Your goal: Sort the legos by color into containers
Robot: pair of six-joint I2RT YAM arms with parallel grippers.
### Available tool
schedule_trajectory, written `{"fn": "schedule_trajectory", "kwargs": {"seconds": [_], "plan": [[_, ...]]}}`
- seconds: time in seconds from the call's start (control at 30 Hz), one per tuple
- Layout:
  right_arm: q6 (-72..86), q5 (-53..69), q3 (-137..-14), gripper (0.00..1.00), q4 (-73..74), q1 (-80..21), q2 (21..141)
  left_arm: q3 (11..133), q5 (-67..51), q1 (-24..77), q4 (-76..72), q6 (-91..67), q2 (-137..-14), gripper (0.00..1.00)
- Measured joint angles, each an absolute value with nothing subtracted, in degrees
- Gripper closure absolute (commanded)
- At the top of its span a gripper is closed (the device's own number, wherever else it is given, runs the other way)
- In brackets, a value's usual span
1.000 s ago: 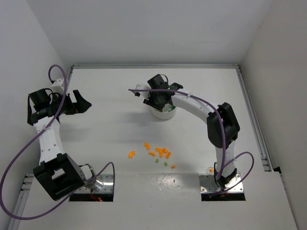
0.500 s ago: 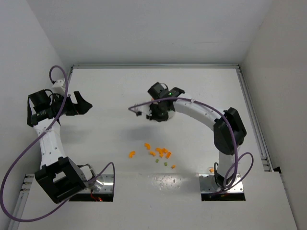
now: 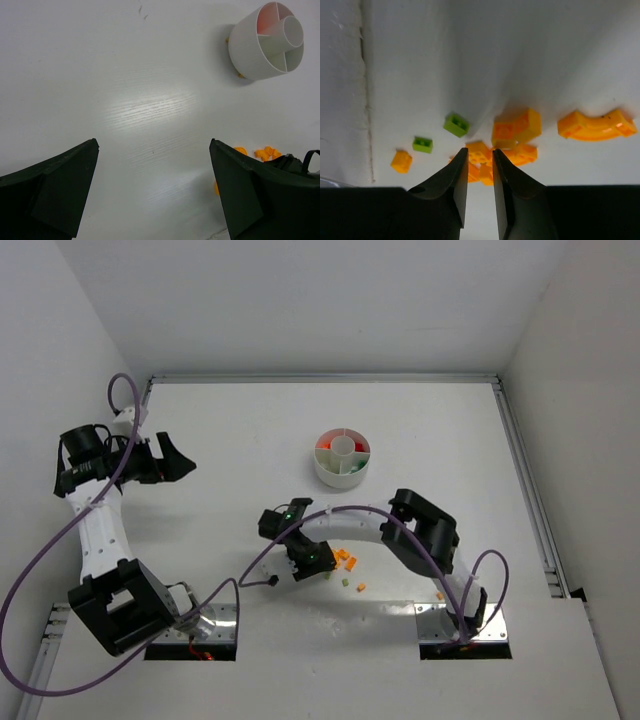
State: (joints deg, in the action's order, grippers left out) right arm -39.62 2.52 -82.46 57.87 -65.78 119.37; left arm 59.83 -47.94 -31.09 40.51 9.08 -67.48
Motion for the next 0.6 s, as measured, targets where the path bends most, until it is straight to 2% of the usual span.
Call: {"fn": "schedule_trajectory", "kwargs": {"seconds": [0.33,0.6], "plan": [[-34.0,1.3,-83.9,0.7,58.5,-75.2,120.1,61.6,-48.2,-31.1,44.8,12.3,-68.1,0.01],[-33.0,0.4,-81.2,0.69,56.4,-76.6,120.1,62.5,-48.2,-31.1,46.5,13.5,-68.3,0.01]]}}
